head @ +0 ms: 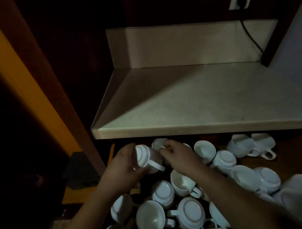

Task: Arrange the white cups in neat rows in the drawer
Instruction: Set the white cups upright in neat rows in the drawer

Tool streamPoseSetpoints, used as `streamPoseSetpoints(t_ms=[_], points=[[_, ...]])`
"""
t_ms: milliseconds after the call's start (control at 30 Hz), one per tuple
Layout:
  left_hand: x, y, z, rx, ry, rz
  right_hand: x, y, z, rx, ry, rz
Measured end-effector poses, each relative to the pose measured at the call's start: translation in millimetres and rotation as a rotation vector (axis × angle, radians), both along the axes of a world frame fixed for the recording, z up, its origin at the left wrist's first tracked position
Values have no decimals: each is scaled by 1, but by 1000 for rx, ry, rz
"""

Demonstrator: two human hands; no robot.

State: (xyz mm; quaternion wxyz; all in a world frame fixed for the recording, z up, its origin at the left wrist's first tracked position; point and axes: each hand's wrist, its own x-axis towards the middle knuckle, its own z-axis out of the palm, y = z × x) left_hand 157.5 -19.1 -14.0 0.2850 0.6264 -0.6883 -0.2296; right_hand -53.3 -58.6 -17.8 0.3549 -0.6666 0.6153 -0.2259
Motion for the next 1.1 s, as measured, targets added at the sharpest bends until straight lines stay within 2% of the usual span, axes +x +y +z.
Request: streamPoseSetpoints(t_ms=[133, 200, 267, 333, 400, 500, 600, 700, 900, 967, 1100], points=[[-1, 16, 0, 17, 482, 61, 5, 7, 16, 557, -663, -143], [-5, 18, -2, 7, 542, 29, 9, 8, 21, 650, -827, -171], [-3, 15, -4, 18, 447, -22, 13, 8, 19, 604, -843, -177], [4, 9, -9, 97, 311, -88, 17, 8, 14, 527, -801, -187], [12, 2, -18, 152, 64, -156, 20, 8, 7, 435, -716, -200], [14, -7, -37, 121, -446, -159, 18, 14, 13, 262, -446, -178], [12, -13, -44, 136, -702, -135, 16, 18, 21, 128, -139, -87], [16, -18, -39, 230, -731, -169, 22, 15, 17, 51, 101, 22], [23, -13, -36, 328, -721, -222, 41, 10, -4, -11, 295, 219], [26, -12, -33, 373, -649, -198, 51, 9, -11, -7, 346, 269], [27, -10, -27, 260, -495, -96, 66, 10, -27, -30, 468, 307]])
